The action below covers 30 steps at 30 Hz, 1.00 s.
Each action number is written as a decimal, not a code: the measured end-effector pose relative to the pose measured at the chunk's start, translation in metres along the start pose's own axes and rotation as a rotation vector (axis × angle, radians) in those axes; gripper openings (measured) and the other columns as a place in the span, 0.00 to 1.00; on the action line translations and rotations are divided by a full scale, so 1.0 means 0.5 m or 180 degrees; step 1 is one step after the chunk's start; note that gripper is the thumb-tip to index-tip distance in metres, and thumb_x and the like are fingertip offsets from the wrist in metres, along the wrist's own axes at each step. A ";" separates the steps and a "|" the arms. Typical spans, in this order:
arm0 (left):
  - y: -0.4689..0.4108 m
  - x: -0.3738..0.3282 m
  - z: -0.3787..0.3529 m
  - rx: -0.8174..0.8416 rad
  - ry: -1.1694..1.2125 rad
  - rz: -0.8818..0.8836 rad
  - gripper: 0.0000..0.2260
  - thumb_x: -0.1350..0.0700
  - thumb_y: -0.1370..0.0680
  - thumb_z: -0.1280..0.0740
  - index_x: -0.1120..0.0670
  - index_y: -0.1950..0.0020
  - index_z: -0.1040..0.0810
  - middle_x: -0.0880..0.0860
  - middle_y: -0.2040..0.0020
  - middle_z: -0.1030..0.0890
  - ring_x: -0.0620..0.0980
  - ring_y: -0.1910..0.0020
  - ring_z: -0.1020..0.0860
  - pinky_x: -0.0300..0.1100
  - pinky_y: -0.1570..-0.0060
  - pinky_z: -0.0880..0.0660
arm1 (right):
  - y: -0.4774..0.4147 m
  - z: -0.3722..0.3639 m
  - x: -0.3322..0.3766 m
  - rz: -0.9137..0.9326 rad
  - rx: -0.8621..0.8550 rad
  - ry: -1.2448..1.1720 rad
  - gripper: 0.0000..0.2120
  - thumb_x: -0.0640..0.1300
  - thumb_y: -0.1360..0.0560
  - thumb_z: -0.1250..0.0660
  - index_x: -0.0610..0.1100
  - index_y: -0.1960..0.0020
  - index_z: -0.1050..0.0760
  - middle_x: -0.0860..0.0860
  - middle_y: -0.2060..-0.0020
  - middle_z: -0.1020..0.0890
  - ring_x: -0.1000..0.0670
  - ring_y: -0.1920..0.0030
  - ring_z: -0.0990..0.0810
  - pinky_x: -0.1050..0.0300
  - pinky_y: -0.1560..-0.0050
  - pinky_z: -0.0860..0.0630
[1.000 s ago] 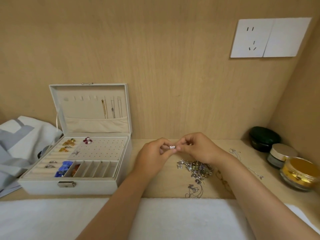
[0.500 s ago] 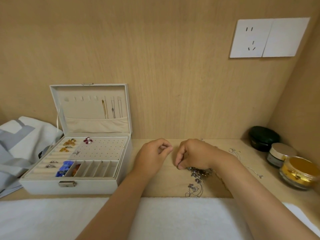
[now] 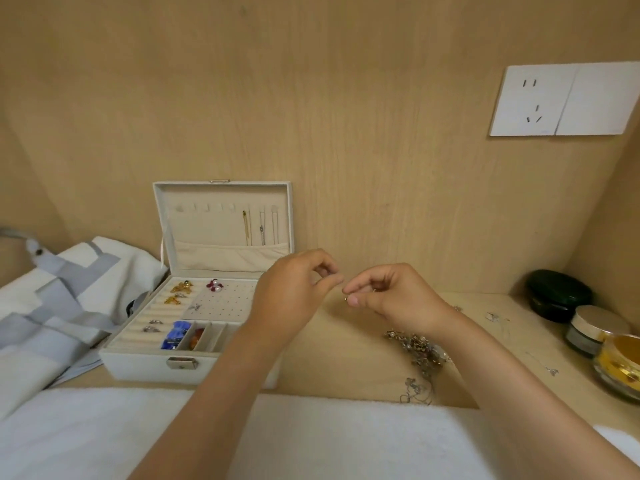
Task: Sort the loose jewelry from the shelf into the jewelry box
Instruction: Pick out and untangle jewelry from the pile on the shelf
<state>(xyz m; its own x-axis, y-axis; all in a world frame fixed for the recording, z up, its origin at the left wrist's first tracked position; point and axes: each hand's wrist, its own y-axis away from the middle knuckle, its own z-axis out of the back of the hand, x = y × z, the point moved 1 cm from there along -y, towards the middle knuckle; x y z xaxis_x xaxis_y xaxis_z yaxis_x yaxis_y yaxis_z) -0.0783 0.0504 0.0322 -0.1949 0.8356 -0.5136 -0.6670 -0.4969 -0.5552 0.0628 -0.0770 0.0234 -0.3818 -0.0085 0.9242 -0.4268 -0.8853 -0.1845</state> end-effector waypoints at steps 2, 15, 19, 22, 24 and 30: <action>0.011 0.025 0.041 -0.0021 0.0043 0.0097 0.02 0.46 0.26 0.27 0.42 0.57 0.19 0.38 0.60 0.19 0.38 0.62 0.24 0.38 0.61 0.27 | -0.014 -0.026 0.013 0.0105 -0.0040 0.0078 0.05 0.34 0.27 0.26 0.42 0.54 0.15 0.48 0.65 0.18 0.62 0.74 0.29 0.71 0.69 0.33; 0.085 0.230 0.246 -0.0586 0.0660 0.0972 0.08 0.57 0.28 0.23 0.45 0.55 0.18 0.43 0.60 0.17 0.44 0.64 0.23 0.27 0.61 0.28 | -0.151 -0.281 0.105 0.0232 0.0251 0.0578 0.07 0.38 0.28 0.24 0.50 0.58 0.16 0.57 0.70 0.18 0.62 0.66 0.21 0.64 0.53 0.23; 0.104 0.273 0.268 -0.0604 0.0629 0.1016 0.06 0.57 0.26 0.25 0.46 0.53 0.16 0.39 0.60 0.16 0.47 0.59 0.21 0.26 0.58 0.27 | -0.178 -0.332 0.114 0.0265 0.0510 0.0651 0.06 0.39 0.25 0.27 0.49 0.54 0.14 0.58 0.61 0.14 0.63 0.56 0.18 0.70 0.47 0.26; 0.112 0.295 0.272 -0.0483 0.0436 0.0984 0.06 0.55 0.24 0.27 0.44 0.51 0.16 0.37 0.57 0.17 0.45 0.57 0.20 0.27 0.56 0.26 | -0.194 -0.355 0.107 0.0206 0.0473 0.0696 0.07 0.39 0.26 0.26 0.50 0.53 0.14 0.50 0.59 0.13 0.52 0.52 0.16 0.57 0.41 0.22; 0.116 0.302 0.273 -0.0474 0.0415 0.0977 0.06 0.54 0.23 0.28 0.43 0.49 0.16 0.38 0.56 0.16 0.43 0.56 0.20 0.31 0.54 0.24 | -0.200 -0.366 0.101 0.0147 0.0407 0.0715 0.06 0.39 0.27 0.25 0.49 0.55 0.15 0.49 0.60 0.13 0.50 0.53 0.15 0.51 0.41 0.21; 0.120 0.315 0.263 -0.0351 0.0518 0.1067 0.09 0.55 0.23 0.27 0.45 0.44 0.18 0.43 0.55 0.17 0.39 0.54 0.20 0.36 0.48 0.23 | -0.209 -0.385 0.083 0.0253 0.0377 0.1303 0.03 0.44 0.28 0.24 0.52 0.56 0.14 0.56 0.61 0.15 0.56 0.56 0.17 0.52 0.45 0.21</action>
<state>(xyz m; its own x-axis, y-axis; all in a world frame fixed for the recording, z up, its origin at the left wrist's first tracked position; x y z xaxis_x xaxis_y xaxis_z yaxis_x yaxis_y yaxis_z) -0.2435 0.1829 0.0041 -0.2663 0.5788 -0.7707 -0.5025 -0.7657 -0.4014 -0.0664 0.1048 0.0168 -0.7136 0.0852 0.6954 -0.2951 -0.9368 -0.1880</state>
